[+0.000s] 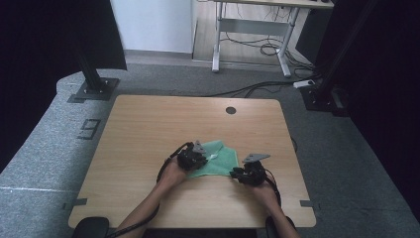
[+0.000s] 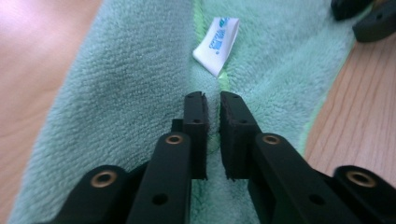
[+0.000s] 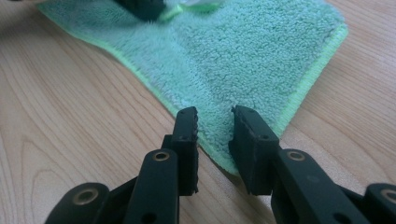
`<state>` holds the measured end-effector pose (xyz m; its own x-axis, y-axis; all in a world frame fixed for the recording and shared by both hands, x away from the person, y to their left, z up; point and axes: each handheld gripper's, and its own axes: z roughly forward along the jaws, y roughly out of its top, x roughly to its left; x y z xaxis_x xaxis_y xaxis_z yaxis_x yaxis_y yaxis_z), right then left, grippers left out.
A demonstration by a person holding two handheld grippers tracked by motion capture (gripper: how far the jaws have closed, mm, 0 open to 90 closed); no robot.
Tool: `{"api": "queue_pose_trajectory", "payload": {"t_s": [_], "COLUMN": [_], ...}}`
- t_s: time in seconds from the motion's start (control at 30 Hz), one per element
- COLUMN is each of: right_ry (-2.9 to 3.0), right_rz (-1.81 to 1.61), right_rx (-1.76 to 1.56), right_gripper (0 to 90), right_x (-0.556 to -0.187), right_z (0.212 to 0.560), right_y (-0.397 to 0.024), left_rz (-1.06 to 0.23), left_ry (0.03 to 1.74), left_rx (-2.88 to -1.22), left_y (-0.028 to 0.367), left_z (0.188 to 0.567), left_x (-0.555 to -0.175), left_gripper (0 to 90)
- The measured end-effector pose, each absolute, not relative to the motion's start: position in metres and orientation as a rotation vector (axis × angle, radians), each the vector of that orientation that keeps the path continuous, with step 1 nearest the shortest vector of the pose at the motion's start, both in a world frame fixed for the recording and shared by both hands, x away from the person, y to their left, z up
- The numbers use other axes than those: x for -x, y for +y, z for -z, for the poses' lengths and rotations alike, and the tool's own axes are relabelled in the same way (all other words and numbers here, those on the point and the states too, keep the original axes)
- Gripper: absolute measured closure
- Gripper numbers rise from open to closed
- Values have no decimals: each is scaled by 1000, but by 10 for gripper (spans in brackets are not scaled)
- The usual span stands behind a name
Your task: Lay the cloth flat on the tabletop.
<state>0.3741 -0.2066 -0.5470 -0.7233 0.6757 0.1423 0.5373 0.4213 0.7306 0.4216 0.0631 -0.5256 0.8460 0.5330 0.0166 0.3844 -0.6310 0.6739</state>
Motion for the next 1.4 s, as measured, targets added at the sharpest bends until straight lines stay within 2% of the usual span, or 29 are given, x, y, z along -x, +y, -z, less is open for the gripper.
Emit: {"api": "queue_pose_trajectory", "payload": {"t_s": [0.1, 0.23, 0.5, 0.77, 1.03, 1.07, 1.13, 1.23, 1.4], "right_ry": [2499, 2503, 2510, 2524, 2535, 2535, 2536, 2546, 2573], "right_rz": [-1183, -1167, -1162, -1148, -1151, -1148, -1147, -1147, -1108], "right_rx": [-1075, -1068, -1067, -1057, -1065, -1069, -1067, -1075, -1065], "right_gripper": [697, 697, 697, 698, 700, 700, 699, 665, 616], "right_x": [-374, -373, -373, -371, -370, -370, -370, -370, -368], "right_z": [547, 546, 546, 545, 544, 544, 544, 543, 540], "right_y": [-207, -205, -206, -207, -209, -209, -209, -209, -206], "left_rz": [-248, -371, -478, -541, -479, -422, -415, -450, -487], "left_ry": [690, 775, 919, 1061, 1220, 1241, 1253, 1221, 1160], "left_rx": [-2254, -2184, -2093, -2123, -2139, -2151, -2179, -2147, -2107], "left_y": [71, 93, 139, 173, 210, 215, 217, 220, 210], "left_z": [509, 478, 454, 476, 513, 521, 524, 524, 509], "left_x": [-427, -436, -448, -453, -451, -450, -450, -448, -451], "left_gripper": [826, 840, 843, 848, 844, 821, 733, 513, 374]}}
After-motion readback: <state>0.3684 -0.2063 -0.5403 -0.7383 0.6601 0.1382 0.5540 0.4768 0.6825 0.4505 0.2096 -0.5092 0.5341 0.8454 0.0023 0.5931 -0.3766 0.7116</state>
